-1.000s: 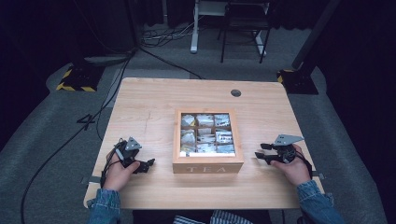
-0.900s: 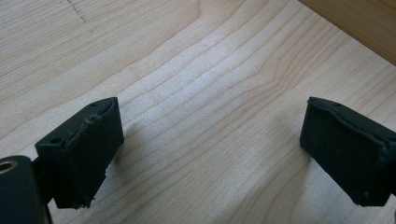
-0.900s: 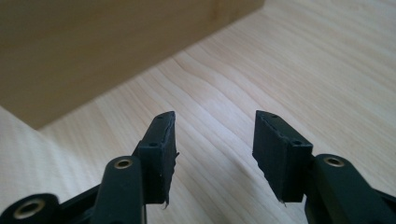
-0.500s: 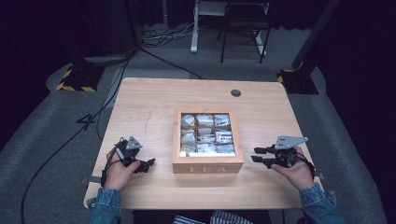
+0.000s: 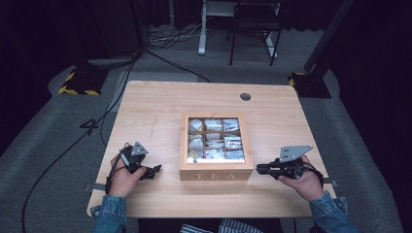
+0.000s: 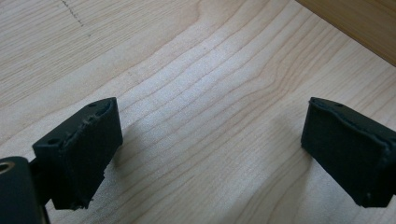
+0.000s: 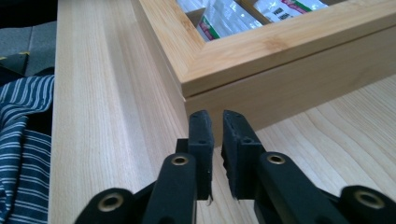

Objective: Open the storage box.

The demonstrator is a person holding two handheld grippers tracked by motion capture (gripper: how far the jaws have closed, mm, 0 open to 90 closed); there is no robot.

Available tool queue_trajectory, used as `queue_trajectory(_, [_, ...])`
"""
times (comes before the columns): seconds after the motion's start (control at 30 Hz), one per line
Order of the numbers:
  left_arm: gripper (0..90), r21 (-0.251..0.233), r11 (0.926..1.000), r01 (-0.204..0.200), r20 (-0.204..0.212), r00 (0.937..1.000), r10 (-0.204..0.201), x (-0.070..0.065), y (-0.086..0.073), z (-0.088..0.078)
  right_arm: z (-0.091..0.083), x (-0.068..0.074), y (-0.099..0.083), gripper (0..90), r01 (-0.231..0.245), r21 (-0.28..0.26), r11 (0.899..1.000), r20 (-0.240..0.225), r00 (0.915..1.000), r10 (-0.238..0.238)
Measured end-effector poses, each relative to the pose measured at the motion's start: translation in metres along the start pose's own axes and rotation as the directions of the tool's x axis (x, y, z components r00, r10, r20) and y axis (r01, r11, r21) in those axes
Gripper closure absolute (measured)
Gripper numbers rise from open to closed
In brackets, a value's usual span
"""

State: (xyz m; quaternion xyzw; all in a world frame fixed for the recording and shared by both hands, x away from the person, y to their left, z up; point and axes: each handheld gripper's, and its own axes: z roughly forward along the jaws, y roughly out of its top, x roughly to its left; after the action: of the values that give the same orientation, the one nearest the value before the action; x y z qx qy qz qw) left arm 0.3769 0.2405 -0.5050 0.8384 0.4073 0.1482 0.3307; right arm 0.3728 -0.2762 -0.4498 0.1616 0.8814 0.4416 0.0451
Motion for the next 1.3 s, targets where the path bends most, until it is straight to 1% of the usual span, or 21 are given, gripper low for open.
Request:
queue_trajectory(0.1, [5.9,-0.001,1.0,0.0,0.0,1.0,0.0,0.0,0.0,0.0,0.003,0.0,0.0,85.2,-0.005,-0.003,1.0,-0.013,0.9999,0.005])
queue_trajectory(0.2, [5.9,0.0,1.0,0.0,0.0,1.0,0.0,0.0,0.0,0.0,0.006,0.0,0.001,90.0,-0.008,-0.008,1.0,-0.036,0.9993,0.008])
queue_trajectory(0.23, [5.9,-0.001,1.0,-0.003,-0.004,1.0,0.003,0.0,0.0,0.0,0.007,0.001,0.001,90.0,-0.012,-0.015,1.0,-0.045,0.9989,0.011])
queue_trajectory(0.27, [5.9,-0.002,1.0,0.004,-0.001,1.0,-0.004,0.0,0.0,0.0,0.007,0.001,0.002,90.0,-0.014,-0.022,1.0,-0.054,0.9984,0.013])
queue_trajectory(0.33, [5.9,-0.002,1.0,0.003,-0.001,1.0,-0.003,0.0,0.0,0.0,0.008,0.001,0.003,90.0,-0.007,-0.015,1.0,-0.052,0.9986,0.006])
queue_trajectory(0.43, [5.9,-0.001,1.0,0.002,-0.002,1.0,-0.002,0.0,0.0,0.0,0.008,0.001,0.002,90.0,-0.016,-0.022,1.0,-0.056,0.9983,0.015])
queue_trajectory(0.6, [5.9,-0.001,1.0,0.003,-0.002,1.0,-0.003,0.0,0.0,0.0,0.008,0.001,0.003,90.0,-0.013,-0.021,1.0,-0.06,0.9982,0.011])
queue_trajectory(0.67, [5.9,-0.002,1.0,0.002,-0.002,1.0,-0.002,0.0,0.0,0.0,0.007,0.001,0.003,90.0,-0.024,-0.032,0.999,-0.075,0.997,0.022])
queue_trajectory(0.77, [6.0,-0.002,1.0,0.008,-0.007,0.9999,-0.008,-0.001,0.0,0.001,0.007,0.002,0.005,90.0,-0.022,-0.035,0.999,-0.089,0.9958,0.019])
queue_trajectory(0.83, [6.0,-0.002,1.0,0.008,-0.007,0.9999,-0.008,-0.001,0.0,0.001,0.006,0.002,0.006,90.0,-0.021,-0.037,0.999,-0.088,0.9959,0.018])
queue_trajectory(1.0, [6.0,-0.001,1.0,0.008,-0.008,0.9999,-0.008,-0.001,0.001,0.001,0.001,0.0,0.01,90.0,-0.044,-0.078,0.996,-0.104,0.994,0.036])
queue_trajectory(1.13, [6.1,0.0,0.9999,0.014,-0.012,0.9998,-0.014,-0.002,0.001,0.001,-0.001,0.0,0.013,90.0,-0.053,-0.102,0.993,-0.103,0.9937,0.043])
queue_trajectory(1.17, [6.1,0.0,1.0,0.009,-0.014,0.9999,-0.009,-0.002,0.001,0.0,-0.002,0.0,0.014,90.0,-0.055,-0.112,0.992,-0.102,0.9938,0.044])
queue_trajectory(1.2, [6.3,-0.001,0.9999,0.015,-0.015,0.9998,-0.015,-0.002,0.001,0.0,-0.004,-0.001,0.017,90.0,-0.061,-0.134,0.989,-0.103,0.9936,0.047])
queue_trajectory(1.23, [6.3,-0.001,0.9999,0.015,-0.015,0.9998,-0.015,-0.002,0.001,0.0,-0.004,-0.001,0.017,90.0,-0.061,-0.134,0.989,-0.103,0.9936,0.047])
queue_trajectory(1.27, [6.4,0.003,0.9999,0.011,-0.014,0.9998,-0.011,-0.002,0.001,0.0,-0.006,-0.001,0.02,90.0,-0.064,-0.151,0.986,-0.101,0.9937,0.049])
queue_trajectory(1.3, [6.4,0.0,0.9999,0.015,-0.013,0.9998,-0.015,-0.002,0.001,0.0,-0.006,-0.001,0.021,90.0,-0.066,-0.157,0.985,-0.099,0.9938,0.051])
